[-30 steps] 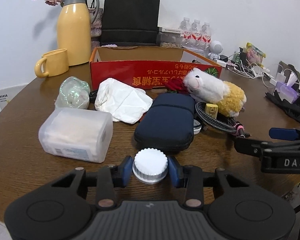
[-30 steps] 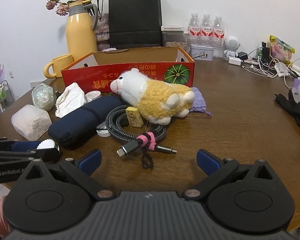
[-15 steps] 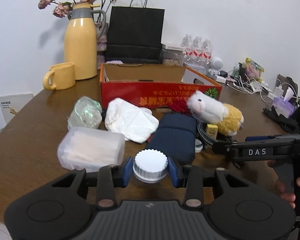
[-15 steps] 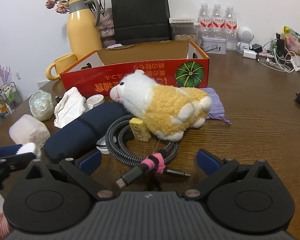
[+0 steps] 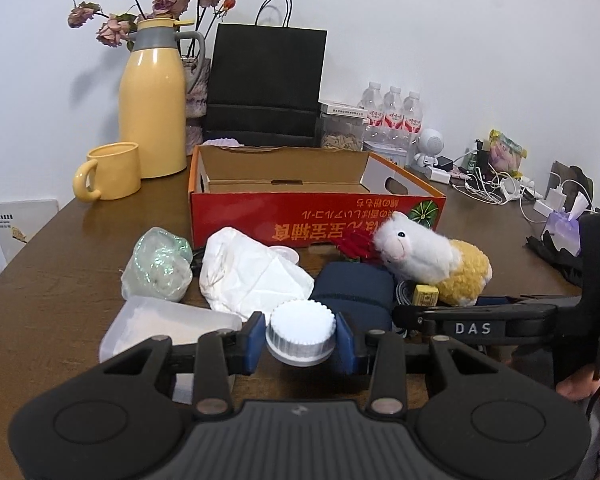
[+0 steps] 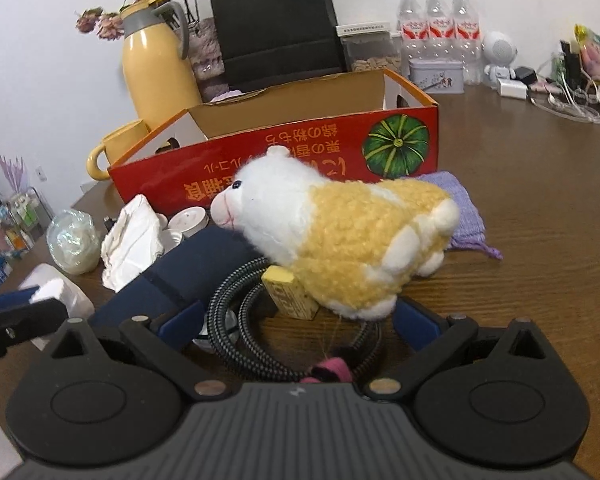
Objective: Organize objects
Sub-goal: 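Close the left gripper on the white cap while the right gripper grasps the black braided cable, then carry the cap and cable into the cardboard box and open both grippers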
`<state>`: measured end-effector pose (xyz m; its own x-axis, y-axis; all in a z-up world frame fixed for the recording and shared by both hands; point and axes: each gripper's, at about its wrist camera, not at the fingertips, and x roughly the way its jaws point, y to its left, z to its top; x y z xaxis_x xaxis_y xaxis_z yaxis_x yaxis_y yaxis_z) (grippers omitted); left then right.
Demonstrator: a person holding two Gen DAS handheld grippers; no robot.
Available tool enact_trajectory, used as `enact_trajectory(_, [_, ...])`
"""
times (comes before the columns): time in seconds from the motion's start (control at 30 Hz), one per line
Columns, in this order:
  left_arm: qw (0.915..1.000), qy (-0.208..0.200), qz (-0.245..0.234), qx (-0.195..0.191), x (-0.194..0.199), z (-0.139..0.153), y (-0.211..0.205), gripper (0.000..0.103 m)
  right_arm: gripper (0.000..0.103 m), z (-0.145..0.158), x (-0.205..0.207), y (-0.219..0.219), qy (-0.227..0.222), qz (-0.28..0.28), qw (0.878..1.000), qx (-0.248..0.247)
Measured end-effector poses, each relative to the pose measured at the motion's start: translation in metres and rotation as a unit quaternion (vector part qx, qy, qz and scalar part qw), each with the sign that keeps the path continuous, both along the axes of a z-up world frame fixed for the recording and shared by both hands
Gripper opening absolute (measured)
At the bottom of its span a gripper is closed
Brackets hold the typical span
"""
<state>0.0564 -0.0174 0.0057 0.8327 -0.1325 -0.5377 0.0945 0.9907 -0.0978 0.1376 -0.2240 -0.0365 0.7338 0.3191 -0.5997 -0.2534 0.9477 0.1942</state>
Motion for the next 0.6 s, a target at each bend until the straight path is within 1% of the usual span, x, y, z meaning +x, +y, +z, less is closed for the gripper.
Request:
enact_trajectory(0.03, [1.0000,0.000,0.000,-0.001,0.001,0.000,0.000,0.037,0.092,0.000,0.000,0.000,-0.003,0.001,1.000,0.002])
enact_trajectory(0.13, [1.0000,0.000,0.000,-0.002,0.001,0.000,0.001,0.037,0.090,0.001,-0.002,-0.003,-0.005,0.005,1.000,0.008])
enact_trajectory(0.37, [0.9999,-0.011,0.003,-0.005,-0.002,0.006,0.004,0.037,0.089,0.009,-0.010,-0.010,-0.010,0.010,1.000,0.026])
enact_trajectory(0.6, [0.9996,-0.027,0.001,-0.004,-0.010,0.015,0.004,0.037,0.089,0.029,-0.025,-0.009,-0.039,0.015,0.999,0.025])
